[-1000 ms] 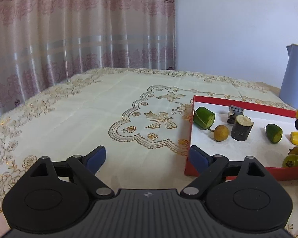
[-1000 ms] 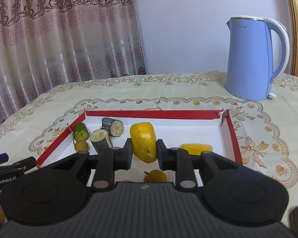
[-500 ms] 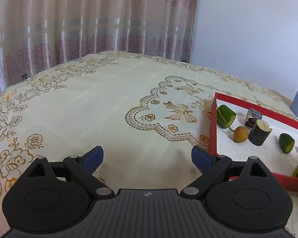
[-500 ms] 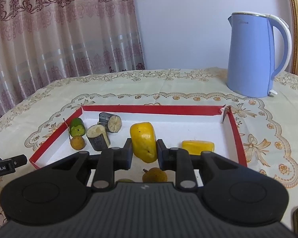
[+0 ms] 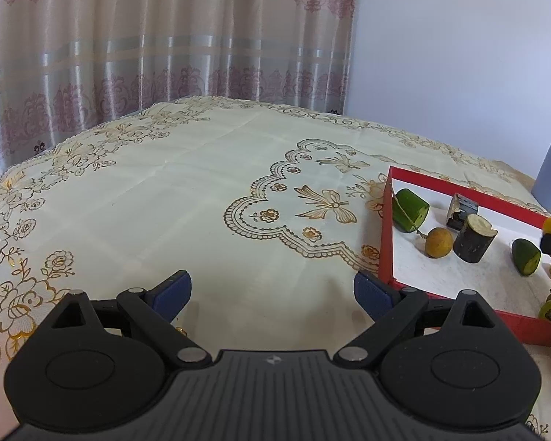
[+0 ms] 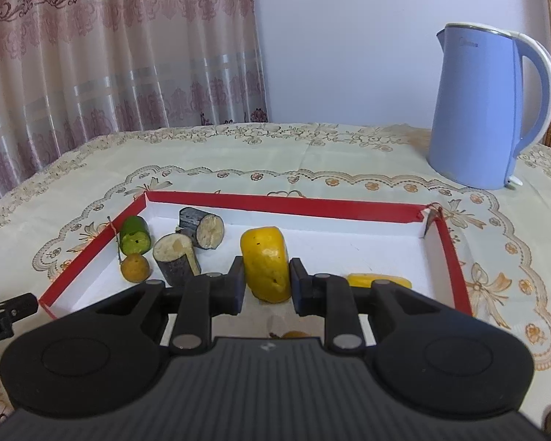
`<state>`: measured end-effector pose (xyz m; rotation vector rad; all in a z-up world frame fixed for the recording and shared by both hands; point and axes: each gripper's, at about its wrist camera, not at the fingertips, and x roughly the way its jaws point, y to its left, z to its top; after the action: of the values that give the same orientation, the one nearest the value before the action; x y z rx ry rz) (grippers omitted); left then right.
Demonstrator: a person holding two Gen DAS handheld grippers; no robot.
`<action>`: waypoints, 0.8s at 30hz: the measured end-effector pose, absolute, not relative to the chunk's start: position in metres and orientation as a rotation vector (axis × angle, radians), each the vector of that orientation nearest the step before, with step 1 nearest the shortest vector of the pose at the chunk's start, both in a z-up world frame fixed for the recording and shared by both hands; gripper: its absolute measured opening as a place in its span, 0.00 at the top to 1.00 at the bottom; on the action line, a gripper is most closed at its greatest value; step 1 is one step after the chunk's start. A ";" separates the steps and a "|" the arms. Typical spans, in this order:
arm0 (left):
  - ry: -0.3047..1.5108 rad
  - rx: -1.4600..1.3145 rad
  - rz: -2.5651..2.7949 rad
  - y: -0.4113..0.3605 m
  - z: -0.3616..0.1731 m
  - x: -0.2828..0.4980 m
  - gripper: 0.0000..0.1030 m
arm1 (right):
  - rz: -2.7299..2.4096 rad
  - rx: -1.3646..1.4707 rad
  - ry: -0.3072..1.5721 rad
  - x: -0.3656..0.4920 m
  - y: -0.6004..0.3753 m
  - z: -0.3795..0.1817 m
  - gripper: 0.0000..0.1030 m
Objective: Organize fruits
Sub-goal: 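Lower the yellow mango into the tray and open the right gripper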
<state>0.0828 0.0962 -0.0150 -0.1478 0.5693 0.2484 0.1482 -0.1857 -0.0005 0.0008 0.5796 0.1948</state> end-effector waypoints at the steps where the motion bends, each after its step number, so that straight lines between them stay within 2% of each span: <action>1: 0.567 -0.148 0.245 0.096 -0.015 0.082 0.07 | 0.192 0.000 0.581 0.151 -0.185 -0.001 0.77; 13: 0.564 -0.152 0.242 0.096 -0.015 0.082 0.07 | 0.122 -0.074 0.603 0.180 -0.170 -0.009 0.73; 15: 0.566 -0.158 0.243 0.096 -0.015 0.082 0.07 | 0.131 -0.066 0.612 0.180 -0.170 -0.009 0.54; 18: 0.569 -0.163 0.243 0.098 -0.016 0.082 0.07 | 0.128 -0.046 0.590 0.175 -0.172 -0.006 0.33; 22: 0.568 -0.165 0.241 0.098 -0.016 0.082 0.07 | 0.139 -0.018 0.536 0.153 -0.180 0.006 0.26; 24: 0.564 -0.163 0.236 0.097 -0.016 0.081 0.07 | 0.149 -0.011 0.508 0.137 -0.185 0.011 0.13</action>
<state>0.0814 0.0975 -0.0160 -0.1631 0.5645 0.2359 0.1365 -0.1854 0.0113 -0.0107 0.5083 0.1493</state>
